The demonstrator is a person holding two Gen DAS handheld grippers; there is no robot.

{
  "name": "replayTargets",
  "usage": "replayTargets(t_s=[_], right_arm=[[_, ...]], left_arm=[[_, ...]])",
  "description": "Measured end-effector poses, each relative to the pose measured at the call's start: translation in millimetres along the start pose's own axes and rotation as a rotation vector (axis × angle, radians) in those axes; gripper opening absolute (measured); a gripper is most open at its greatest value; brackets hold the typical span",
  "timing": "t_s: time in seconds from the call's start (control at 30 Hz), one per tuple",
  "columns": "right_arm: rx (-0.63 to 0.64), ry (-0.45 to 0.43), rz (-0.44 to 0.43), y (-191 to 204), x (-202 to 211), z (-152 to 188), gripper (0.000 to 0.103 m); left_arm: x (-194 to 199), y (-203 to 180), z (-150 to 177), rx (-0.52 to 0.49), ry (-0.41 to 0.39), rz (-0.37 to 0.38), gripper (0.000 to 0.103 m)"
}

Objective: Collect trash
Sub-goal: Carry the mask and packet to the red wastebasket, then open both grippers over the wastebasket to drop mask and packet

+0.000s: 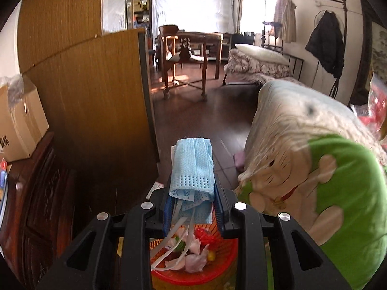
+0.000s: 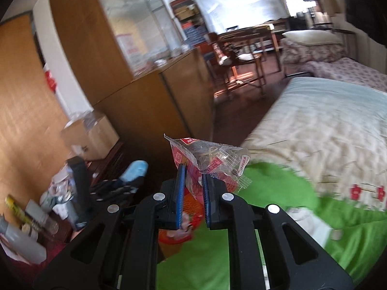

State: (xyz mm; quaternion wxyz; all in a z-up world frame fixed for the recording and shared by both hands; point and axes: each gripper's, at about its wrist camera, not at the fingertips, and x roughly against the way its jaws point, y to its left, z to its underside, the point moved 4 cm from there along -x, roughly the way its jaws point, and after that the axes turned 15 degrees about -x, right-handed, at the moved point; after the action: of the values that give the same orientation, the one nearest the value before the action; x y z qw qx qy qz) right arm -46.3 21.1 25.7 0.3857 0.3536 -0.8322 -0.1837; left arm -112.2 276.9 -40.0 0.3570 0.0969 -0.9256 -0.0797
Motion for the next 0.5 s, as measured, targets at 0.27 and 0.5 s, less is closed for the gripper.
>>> replayTargets(t_s=[0.27,0.5], right_arm=[[0.061,0.096,-0.003,31.7,-35.4,24.3,0.015],[0.081,0.151,0.017,31.1,-54.8,39.0,0.015]], left_arm=[[-34.8,0.7,27.5,0.03,0.1,0.042,0.071],[-25.2,28.8,40.8,0.099,0.096,-0.014,0.09]])
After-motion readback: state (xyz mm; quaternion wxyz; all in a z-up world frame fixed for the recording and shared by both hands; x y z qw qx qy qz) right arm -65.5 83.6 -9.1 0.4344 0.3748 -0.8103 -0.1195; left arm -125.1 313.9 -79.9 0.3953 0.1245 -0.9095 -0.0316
